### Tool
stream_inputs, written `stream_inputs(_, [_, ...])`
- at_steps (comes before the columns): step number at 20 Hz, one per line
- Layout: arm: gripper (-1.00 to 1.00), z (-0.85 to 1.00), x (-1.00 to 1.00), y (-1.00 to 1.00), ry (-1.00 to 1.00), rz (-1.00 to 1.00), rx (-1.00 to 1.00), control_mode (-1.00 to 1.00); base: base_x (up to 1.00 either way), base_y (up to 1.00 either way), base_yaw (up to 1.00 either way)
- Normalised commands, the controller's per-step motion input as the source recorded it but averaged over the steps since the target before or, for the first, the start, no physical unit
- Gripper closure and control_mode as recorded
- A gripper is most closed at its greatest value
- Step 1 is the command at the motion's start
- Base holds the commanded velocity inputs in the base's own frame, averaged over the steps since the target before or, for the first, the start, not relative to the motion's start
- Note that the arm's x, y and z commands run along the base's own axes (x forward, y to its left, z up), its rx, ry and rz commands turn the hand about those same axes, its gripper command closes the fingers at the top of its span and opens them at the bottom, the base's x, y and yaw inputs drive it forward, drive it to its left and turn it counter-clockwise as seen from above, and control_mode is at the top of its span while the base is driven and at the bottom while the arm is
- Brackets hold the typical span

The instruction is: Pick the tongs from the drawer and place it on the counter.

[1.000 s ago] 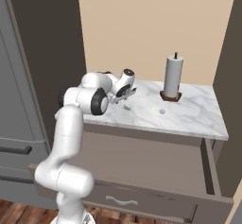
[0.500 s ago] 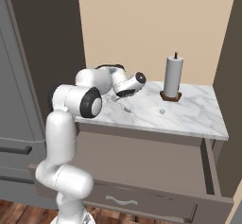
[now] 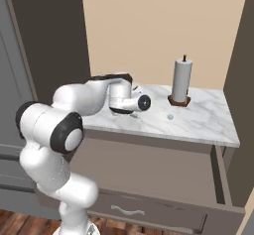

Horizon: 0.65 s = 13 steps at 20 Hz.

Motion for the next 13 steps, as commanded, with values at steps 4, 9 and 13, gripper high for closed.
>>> stream_inputs(4, [-1.00, 0.56, -1.00, 0.00, -0.21, 0.18, -0.39, -1.00, 0.00, 0.00, 0.00])
stream_inputs(9, [-1.00, 0.07, -1.00, 0.28, -0.13, 0.21, -0.64, -1.00, 0.00, 0.00, 0.00])
stream_inputs(13, [-1.00, 0.00, -1.00, 0.71, -0.06, 0.19, -0.78, -1.00, 0.00, 0.00, 0.00])
